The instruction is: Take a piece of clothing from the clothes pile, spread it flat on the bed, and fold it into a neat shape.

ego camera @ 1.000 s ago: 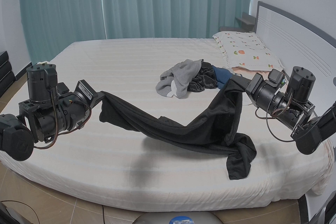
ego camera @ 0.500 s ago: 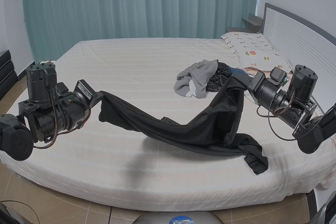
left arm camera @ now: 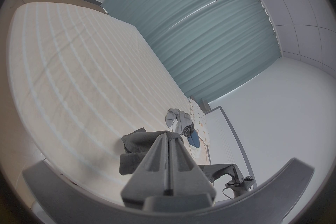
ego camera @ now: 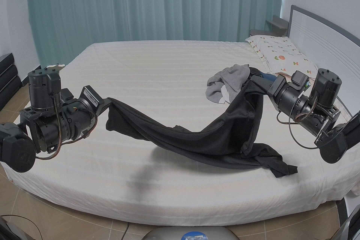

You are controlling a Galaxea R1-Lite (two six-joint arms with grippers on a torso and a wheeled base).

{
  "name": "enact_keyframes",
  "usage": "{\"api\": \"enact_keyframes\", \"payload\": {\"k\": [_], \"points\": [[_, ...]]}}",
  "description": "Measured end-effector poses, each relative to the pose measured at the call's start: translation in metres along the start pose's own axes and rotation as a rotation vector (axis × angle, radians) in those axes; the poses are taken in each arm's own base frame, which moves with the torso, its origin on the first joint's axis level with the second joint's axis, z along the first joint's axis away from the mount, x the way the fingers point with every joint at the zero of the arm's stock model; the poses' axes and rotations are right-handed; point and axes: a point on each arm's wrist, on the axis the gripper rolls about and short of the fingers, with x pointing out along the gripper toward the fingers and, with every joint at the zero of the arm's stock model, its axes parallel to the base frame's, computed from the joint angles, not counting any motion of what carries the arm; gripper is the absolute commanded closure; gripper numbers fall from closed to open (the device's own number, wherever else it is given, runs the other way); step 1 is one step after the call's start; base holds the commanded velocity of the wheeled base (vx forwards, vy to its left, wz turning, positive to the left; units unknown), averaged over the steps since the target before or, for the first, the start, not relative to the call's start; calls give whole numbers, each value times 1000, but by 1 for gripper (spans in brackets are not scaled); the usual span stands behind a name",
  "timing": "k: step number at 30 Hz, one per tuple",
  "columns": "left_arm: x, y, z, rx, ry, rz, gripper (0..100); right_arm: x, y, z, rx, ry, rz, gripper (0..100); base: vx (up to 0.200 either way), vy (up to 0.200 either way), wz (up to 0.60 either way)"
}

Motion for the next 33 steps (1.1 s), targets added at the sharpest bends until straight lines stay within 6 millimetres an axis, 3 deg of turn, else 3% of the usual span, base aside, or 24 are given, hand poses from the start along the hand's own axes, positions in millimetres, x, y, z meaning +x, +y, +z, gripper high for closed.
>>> {"api": "enact_keyframes", "payload": {"k": [20, 33], "points": [[0, 0, 0, 0, 3, 4, 100, 0, 1, -1, 1, 4, 3, 100, 0, 200, 0], [-2, 6, -7, 4, 29, 21, 100, -5, 9, -6, -2, 26, 14, 100, 0, 0, 0]]}}
